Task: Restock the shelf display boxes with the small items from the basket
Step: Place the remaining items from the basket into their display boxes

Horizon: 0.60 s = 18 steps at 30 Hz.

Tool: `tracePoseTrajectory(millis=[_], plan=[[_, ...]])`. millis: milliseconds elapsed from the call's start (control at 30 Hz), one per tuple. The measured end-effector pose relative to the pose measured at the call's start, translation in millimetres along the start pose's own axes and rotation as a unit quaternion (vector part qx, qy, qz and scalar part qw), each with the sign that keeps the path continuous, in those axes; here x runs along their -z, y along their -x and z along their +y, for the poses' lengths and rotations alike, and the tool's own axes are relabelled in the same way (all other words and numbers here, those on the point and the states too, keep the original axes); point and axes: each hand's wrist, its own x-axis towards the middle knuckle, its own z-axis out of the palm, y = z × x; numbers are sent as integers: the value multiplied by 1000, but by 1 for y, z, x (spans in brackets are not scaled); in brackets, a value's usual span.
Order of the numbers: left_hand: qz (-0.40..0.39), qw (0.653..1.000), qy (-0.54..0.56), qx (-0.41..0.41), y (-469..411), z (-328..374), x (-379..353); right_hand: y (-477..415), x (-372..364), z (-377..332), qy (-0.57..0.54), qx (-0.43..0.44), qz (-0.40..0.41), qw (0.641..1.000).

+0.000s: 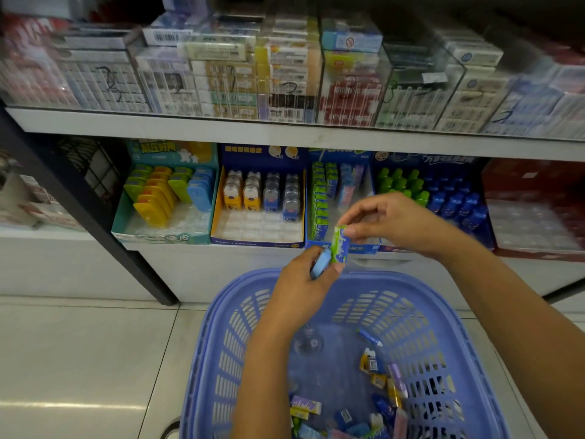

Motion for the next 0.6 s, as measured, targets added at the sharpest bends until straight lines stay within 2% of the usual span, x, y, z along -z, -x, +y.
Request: tracePoseTrajectory(millis=[100,200,333,533,600], plan=[[64,996,50,29,0,0,-3,-13,16,3,-7,13,138,990],[99,983,122,95,-6,-1,2,-41,26,8,80,42,245,965],[126,948,234,174,-14,-3,11,-75,18,19,176,38,227,957],[177,910,302,221,-23,-9,18,-91,24,27,207,37,203,956],[176,908,316,211,-22,-11,18,-92,25,28,219,36,196,955]])
